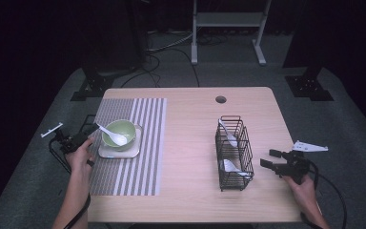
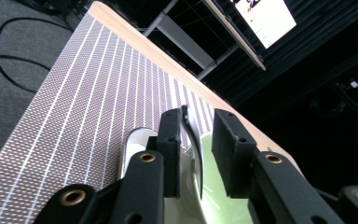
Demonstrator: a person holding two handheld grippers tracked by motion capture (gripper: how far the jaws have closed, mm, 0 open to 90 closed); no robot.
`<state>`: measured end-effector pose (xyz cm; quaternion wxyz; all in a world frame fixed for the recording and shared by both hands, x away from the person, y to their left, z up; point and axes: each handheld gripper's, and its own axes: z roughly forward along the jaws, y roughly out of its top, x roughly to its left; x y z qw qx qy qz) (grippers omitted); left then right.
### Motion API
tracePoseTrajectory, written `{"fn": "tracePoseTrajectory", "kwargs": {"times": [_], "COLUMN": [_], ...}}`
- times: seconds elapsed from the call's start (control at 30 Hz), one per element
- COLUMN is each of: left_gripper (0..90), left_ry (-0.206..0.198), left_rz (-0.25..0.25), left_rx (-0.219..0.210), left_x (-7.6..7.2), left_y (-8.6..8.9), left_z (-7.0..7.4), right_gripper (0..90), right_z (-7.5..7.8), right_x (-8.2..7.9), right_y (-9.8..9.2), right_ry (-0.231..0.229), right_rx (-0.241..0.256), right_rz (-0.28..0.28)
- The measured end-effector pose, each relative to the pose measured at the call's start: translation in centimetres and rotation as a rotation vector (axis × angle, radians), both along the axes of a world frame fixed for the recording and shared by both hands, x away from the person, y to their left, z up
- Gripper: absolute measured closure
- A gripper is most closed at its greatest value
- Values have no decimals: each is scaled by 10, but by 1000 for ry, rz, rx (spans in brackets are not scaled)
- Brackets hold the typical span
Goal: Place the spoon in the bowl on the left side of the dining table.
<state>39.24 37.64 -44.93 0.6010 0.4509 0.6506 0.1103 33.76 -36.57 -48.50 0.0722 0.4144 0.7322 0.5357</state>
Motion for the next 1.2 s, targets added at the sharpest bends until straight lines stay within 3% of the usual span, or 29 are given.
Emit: {"fn": "tracePoseTrajectory", "kwargs": {"times": [0.33,0.5,0.8,0.93,1.0,1.2], "left_gripper": [633,545,419,381,366,316], "left_ry": [-8,-14,-18,-14,-11,-11], "left_rz": [-34,-38,-66,-71,-73,-94], "left_rx": [50,67,137,140,115,129], "left_x": [-11,-16,-23,-28,-30,-36], "left_y": [1,-1,-7,-6,-5,-8], "left_z": [3,5,12,10,8,5], "right_gripper": [169,169,169,169,169,169], "right_z": [0,0,1,1,1,1], "right_x": [0,-1,-1,-1,-1,-1], "right_y": [0,-1,-2,-2,-2,-2], "right_ry": [0,-1,-4,-4,-5,-6], "right_rx": [0,5,14,21,16,17], "right_rz": [-6,-7,-11,-16,-19,-20]}}
